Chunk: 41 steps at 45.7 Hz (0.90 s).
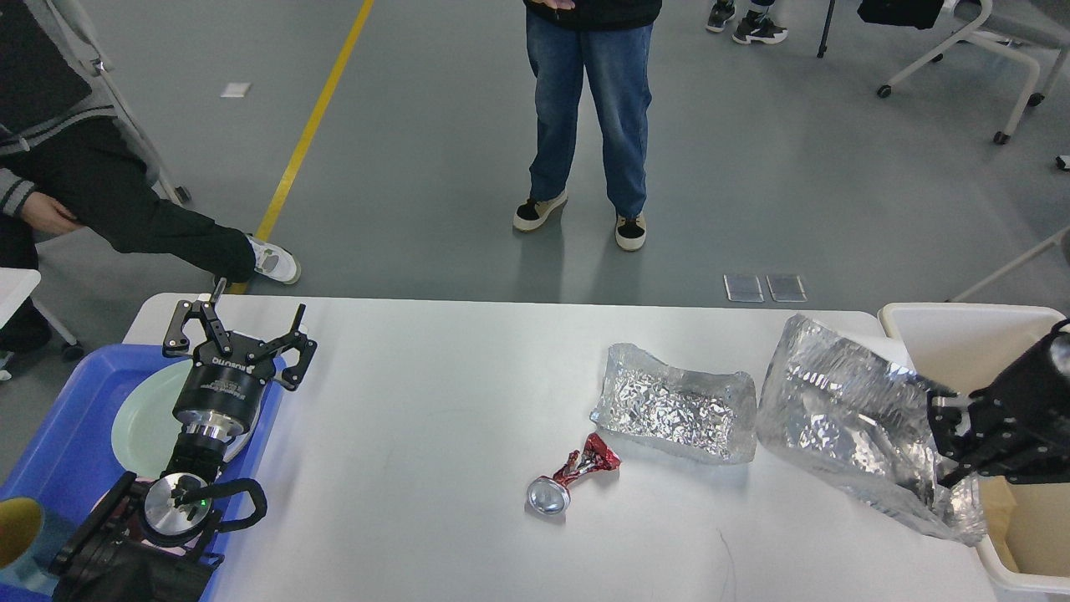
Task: Tidy desktop
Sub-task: 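Lift the crumpled foil and carry it over the white bin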
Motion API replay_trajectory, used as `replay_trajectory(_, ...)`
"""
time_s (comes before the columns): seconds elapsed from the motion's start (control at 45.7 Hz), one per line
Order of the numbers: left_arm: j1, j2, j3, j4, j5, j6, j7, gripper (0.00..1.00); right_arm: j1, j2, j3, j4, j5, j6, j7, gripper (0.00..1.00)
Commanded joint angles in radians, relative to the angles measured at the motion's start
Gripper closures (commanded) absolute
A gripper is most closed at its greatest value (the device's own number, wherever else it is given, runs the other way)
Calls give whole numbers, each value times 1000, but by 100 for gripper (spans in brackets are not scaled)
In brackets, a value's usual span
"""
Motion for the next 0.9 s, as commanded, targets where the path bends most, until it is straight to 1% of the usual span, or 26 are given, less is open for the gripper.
replay_trajectory(0.0,0,0,0,0,0,0,1,4,146,123,-88,0,86,43,0,100)
replay_trajectory(0.088,0,0,0,0,0,0,0,4,216,186,-128,0,122,43,-2,100)
replay_trajectory(0.153,0,0,0,0,0,0,1,4,249,210,-149,0,130,45,-5,100)
replay_trajectory(0.482,0,0,0,0,0,0,1,4,257,192,-220,-14,147,6,-2,100)
replay_trajectory(0.547,0,0,0,0,0,0,0,4,247,191,-243,-17,150,-36,1,100)
replay_trajectory(0.657,0,0,0,0,0,0,0,4,212,181,-289,-34,153,-162,1,100)
replay_trajectory(0.744,0,0,0,0,0,0,0,4,172,123,-314,-72,155,-263,1,100)
replay_trajectory(0.875,0,0,0,0,0,0,0,4,103,31,-318,-152,153,-351,0,100)
